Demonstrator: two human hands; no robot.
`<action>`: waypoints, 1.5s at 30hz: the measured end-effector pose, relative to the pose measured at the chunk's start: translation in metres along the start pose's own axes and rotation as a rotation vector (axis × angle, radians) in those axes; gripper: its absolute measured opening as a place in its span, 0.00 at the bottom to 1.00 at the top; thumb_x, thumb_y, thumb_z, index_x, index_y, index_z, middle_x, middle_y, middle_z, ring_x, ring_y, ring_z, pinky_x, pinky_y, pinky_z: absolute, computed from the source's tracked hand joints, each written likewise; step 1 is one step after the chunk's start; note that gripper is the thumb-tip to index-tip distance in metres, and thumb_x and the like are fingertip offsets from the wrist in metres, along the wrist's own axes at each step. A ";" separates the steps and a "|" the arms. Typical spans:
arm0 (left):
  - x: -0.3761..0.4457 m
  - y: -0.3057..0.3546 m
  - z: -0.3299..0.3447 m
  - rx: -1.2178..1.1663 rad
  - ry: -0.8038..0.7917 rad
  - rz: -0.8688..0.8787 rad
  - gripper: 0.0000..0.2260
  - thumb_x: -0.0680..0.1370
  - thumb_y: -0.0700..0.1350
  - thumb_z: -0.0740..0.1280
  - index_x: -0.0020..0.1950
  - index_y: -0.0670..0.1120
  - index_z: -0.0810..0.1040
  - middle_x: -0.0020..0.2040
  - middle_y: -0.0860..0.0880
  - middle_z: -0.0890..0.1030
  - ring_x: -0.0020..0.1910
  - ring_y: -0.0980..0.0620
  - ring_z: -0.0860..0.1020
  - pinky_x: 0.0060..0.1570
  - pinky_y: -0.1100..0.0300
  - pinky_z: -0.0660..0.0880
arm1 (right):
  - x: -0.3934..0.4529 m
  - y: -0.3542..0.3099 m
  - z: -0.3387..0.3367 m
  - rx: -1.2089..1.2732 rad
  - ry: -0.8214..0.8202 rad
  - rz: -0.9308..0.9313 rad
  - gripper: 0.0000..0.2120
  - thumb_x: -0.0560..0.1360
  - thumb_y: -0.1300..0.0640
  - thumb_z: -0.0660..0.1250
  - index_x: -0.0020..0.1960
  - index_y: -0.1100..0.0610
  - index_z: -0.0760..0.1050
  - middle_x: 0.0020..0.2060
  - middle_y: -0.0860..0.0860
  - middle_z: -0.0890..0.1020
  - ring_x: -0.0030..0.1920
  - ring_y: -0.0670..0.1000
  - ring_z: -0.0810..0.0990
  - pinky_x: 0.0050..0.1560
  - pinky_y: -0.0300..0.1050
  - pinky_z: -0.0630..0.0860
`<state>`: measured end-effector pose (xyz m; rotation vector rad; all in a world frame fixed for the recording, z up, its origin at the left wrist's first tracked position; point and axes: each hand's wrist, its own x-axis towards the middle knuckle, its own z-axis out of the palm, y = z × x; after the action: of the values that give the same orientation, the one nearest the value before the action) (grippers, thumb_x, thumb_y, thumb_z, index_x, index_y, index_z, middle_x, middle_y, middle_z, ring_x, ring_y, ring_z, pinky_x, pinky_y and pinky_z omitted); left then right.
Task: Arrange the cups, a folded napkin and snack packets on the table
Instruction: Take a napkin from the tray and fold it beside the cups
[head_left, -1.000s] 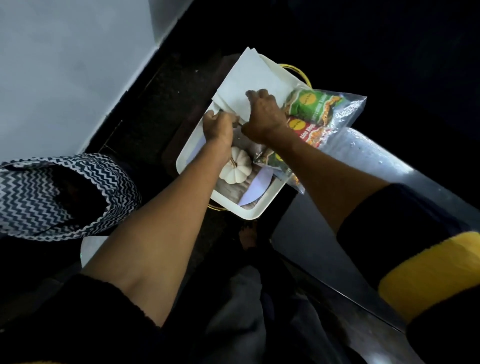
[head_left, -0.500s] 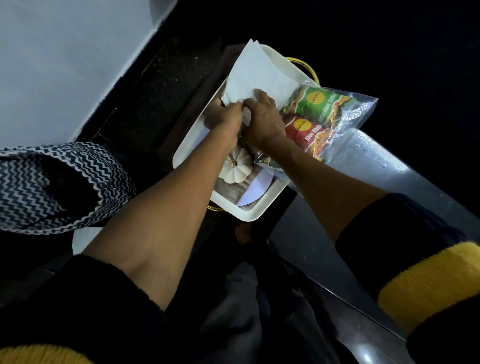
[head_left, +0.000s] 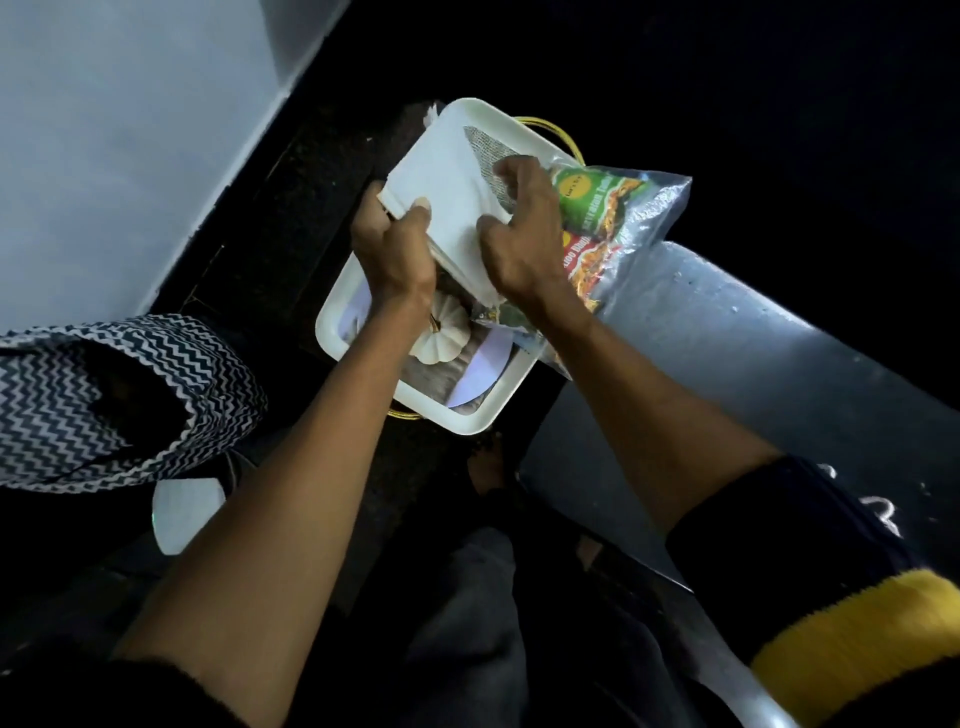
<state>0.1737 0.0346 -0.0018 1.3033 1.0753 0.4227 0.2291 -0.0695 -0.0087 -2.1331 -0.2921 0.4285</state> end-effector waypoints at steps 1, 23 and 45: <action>-0.007 0.004 0.001 -0.043 -0.058 -0.011 0.15 0.73 0.29 0.63 0.57 0.38 0.80 0.54 0.39 0.84 0.55 0.38 0.83 0.59 0.43 0.80 | 0.000 0.003 -0.008 0.052 -0.008 0.039 0.29 0.66 0.54 0.62 0.66 0.63 0.70 0.60 0.59 0.76 0.60 0.57 0.74 0.58 0.52 0.74; -0.360 -0.056 0.186 -0.068 -0.677 -0.418 0.13 0.76 0.42 0.68 0.60 0.41 0.81 0.54 0.41 0.85 0.51 0.41 0.85 0.49 0.48 0.83 | -0.243 0.208 -0.354 0.710 0.155 0.564 0.12 0.67 0.71 0.66 0.49 0.62 0.79 0.39 0.51 0.84 0.37 0.49 0.82 0.37 0.38 0.76; -0.657 -0.249 0.353 1.017 -0.987 0.462 0.15 0.70 0.50 0.70 0.55 0.49 0.80 0.49 0.45 0.86 0.51 0.39 0.83 0.49 0.47 0.81 | -0.504 0.419 -0.521 0.121 0.663 0.884 0.17 0.63 0.54 0.72 0.51 0.56 0.84 0.41 0.51 0.86 0.44 0.54 0.85 0.43 0.45 0.82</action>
<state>0.0703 -0.7448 -0.0047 2.2997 0.0598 -0.5193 0.0022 -0.8748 0.0136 -2.0557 1.0507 0.1858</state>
